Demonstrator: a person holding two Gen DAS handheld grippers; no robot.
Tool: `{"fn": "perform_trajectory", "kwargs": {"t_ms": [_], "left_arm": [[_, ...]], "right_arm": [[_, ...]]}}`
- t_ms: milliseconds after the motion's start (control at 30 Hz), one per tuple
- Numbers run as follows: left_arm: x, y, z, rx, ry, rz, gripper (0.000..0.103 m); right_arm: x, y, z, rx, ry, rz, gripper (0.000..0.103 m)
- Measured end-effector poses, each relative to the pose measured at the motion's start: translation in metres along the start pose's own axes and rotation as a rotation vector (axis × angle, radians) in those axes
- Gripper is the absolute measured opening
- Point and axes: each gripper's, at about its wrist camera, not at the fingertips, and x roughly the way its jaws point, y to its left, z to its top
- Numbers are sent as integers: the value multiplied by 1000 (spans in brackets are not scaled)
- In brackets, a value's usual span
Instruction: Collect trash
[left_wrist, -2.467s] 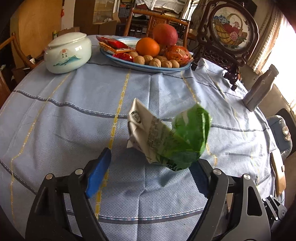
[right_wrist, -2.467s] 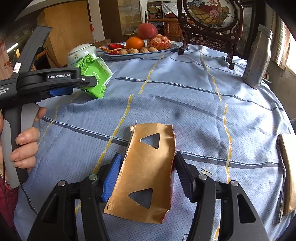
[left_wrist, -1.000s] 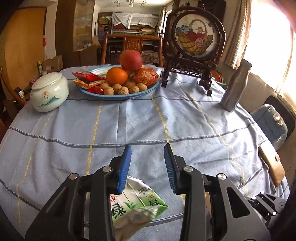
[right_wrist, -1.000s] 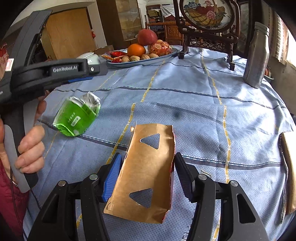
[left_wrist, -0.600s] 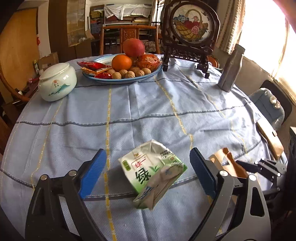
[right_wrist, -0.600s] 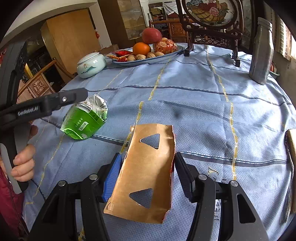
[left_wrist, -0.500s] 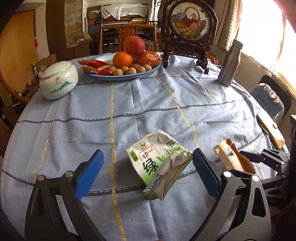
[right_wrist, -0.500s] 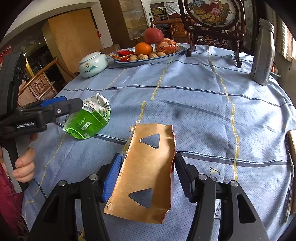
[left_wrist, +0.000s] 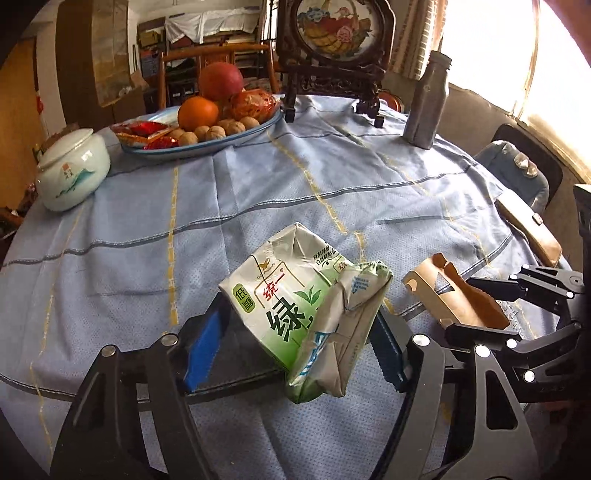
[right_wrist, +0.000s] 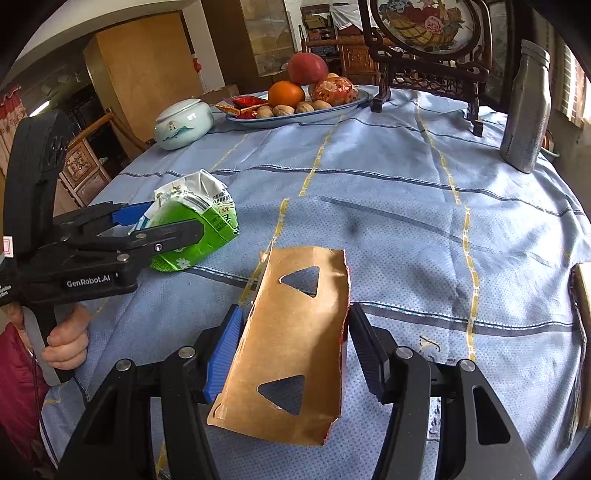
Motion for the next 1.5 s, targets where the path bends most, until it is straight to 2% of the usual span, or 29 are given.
{"fn": "perform_trajectory", "kwargs": {"t_ms": [167,300,400,633,867,1233,1500], "left_arm": [[-23,-13,1,34,-88,82,70],[-54,-14,4,-5,-137,96,70],[-81,-16,-1,-27,-173,134,70],[-143,-29,-27,-36,-260,250,70],[-186,-27,-54,-89,-311,316,70],[-253,-31,-107,-150,-403,379,70],[-319,-23,-178,-196,-443,480,70]], "right_arm": [[-8,-4,2,18,-33,-5,59],[-15,-6,2,23,-58,-4,59],[-25,-3,3,12,-95,2,59],[-57,2,5,17,-198,43,59],[-86,19,1,23,-245,97,59],[-149,84,-27,-72,-334,191,58],[-172,164,-57,-183,-343,318,58]]}}
